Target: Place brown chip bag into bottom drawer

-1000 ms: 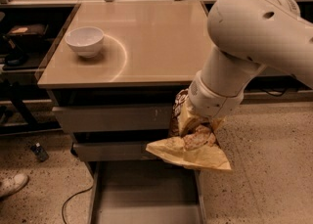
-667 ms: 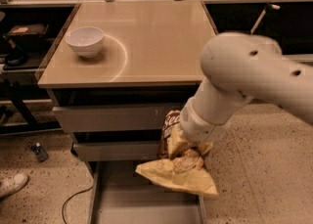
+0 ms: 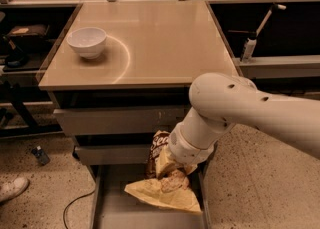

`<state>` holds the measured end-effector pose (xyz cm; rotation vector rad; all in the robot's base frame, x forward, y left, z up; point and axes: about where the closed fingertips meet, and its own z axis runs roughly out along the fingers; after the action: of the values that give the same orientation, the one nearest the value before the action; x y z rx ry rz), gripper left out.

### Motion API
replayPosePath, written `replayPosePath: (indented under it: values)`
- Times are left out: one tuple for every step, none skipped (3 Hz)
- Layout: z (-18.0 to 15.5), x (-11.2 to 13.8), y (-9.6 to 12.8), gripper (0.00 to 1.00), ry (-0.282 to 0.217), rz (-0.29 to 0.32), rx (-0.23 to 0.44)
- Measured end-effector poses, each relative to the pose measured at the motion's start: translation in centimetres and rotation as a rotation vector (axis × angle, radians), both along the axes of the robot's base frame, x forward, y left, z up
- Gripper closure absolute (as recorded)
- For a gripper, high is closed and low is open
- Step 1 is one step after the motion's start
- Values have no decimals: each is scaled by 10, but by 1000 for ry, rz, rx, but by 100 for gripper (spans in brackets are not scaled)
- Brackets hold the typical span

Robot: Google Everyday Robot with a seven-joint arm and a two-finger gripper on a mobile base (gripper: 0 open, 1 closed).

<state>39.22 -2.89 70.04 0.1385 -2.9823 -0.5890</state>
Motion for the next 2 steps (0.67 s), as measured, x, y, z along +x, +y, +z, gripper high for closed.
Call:
replayPosePath:
  values:
    - [-27, 2, 5, 100, 16, 6, 18]
    - [-91, 18, 13, 100, 18, 21, 68]
